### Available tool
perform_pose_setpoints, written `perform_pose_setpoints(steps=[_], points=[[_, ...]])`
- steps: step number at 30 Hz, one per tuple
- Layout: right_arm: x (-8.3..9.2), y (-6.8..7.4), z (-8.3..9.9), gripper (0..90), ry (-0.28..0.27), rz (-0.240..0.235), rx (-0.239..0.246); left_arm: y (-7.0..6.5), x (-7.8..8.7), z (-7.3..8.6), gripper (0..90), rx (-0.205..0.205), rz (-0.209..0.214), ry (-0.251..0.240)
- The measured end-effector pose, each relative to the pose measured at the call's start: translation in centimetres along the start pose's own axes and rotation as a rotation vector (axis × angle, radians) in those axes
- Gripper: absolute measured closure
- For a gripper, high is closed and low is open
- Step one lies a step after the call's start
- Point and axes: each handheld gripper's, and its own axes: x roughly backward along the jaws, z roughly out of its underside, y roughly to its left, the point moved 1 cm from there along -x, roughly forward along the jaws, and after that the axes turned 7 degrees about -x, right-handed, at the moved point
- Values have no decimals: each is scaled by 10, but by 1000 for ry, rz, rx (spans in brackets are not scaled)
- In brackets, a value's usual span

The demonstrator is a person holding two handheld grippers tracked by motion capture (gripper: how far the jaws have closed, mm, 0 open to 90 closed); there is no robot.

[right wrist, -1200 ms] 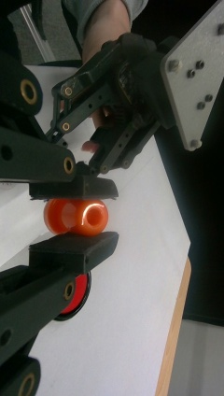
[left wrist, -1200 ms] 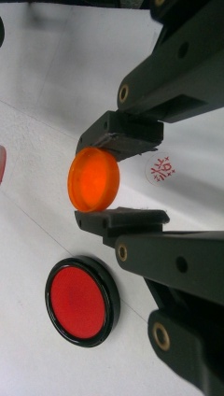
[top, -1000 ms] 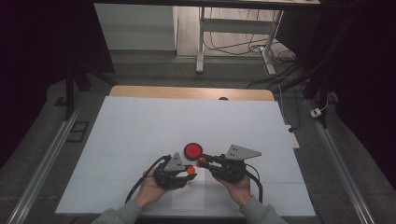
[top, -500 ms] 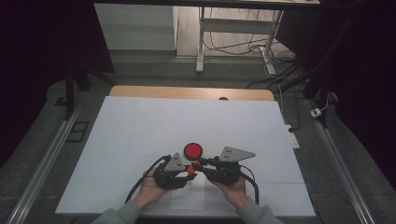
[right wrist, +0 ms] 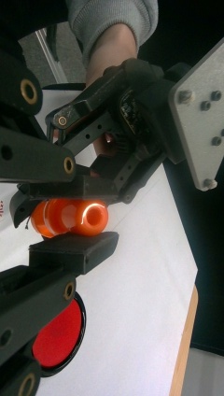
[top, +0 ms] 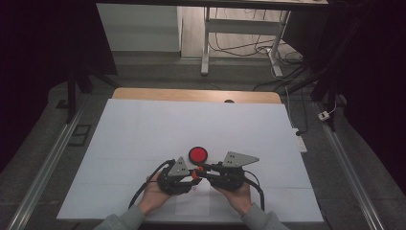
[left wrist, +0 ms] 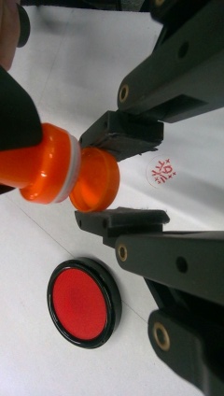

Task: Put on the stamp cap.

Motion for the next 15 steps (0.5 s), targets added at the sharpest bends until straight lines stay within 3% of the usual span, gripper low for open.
perform_pose_setpoints(steps=[15], points=[[-1,0,2,722,12,-1,0,-1,2,-1,644,-5,3,-6]])
